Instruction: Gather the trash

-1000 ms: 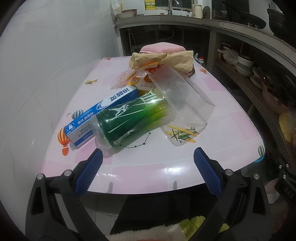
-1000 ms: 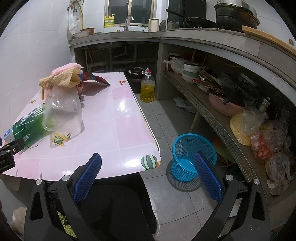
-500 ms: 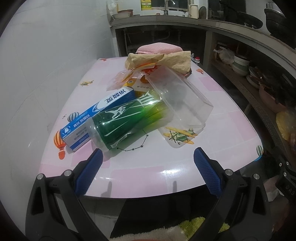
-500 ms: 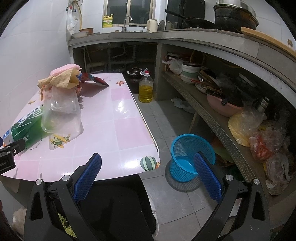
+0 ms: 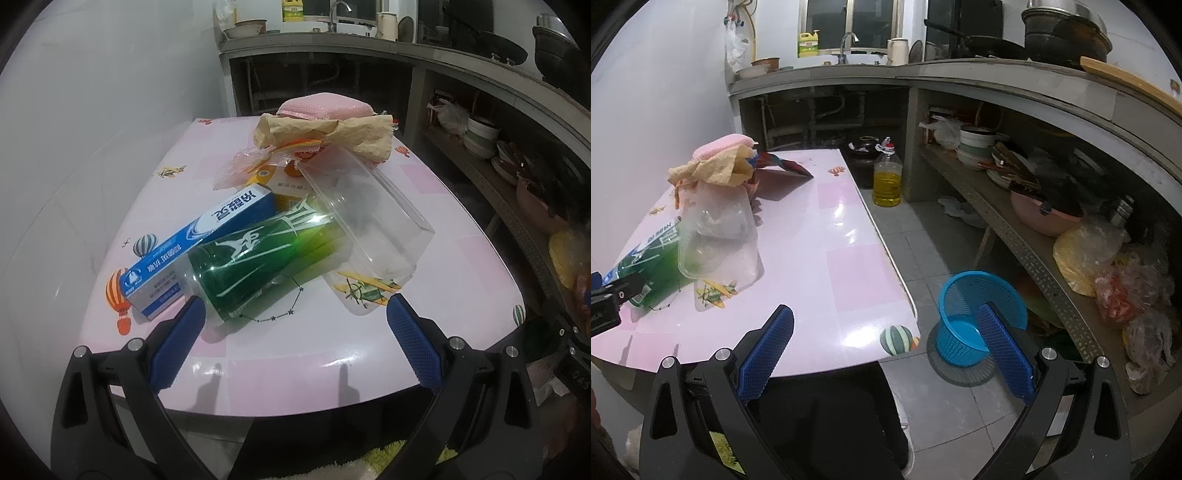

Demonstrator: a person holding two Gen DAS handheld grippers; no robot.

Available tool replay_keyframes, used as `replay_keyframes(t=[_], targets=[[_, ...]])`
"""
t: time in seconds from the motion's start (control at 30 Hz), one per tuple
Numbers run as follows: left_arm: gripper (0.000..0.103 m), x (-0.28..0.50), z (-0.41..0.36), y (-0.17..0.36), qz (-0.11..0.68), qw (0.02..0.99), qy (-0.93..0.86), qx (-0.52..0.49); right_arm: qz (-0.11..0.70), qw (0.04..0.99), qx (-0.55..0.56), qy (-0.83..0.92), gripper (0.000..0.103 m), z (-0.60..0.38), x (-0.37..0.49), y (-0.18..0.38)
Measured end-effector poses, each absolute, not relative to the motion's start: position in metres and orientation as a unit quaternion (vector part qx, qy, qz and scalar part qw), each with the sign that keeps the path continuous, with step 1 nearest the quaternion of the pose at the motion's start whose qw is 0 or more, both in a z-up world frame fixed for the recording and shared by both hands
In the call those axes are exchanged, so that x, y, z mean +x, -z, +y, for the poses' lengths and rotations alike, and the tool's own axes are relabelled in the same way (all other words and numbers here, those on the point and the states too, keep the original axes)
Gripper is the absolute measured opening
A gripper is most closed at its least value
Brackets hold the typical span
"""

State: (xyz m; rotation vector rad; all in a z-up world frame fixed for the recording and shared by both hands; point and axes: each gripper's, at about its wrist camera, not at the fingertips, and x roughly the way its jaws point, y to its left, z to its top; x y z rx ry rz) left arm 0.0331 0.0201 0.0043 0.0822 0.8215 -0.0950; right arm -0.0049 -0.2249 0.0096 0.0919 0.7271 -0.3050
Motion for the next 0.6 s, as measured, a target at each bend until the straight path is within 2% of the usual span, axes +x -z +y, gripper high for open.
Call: replay_keyframes(t=[0.27, 0.6], targets=[[0.095, 0.050, 0.019, -0.016, 0.383, 0.920, 0.081, 0.033, 0.373, 0.918, 0.067, 0.116, 0.097, -0.226, 0.019, -0.017], [0.095, 0.078, 0.040, -0.026, 0.382, 0.915, 0.129, -0.031, 0.381, 0.919, 0.054, 0.084, 0.097, -0.214, 0.054, -0.024]])
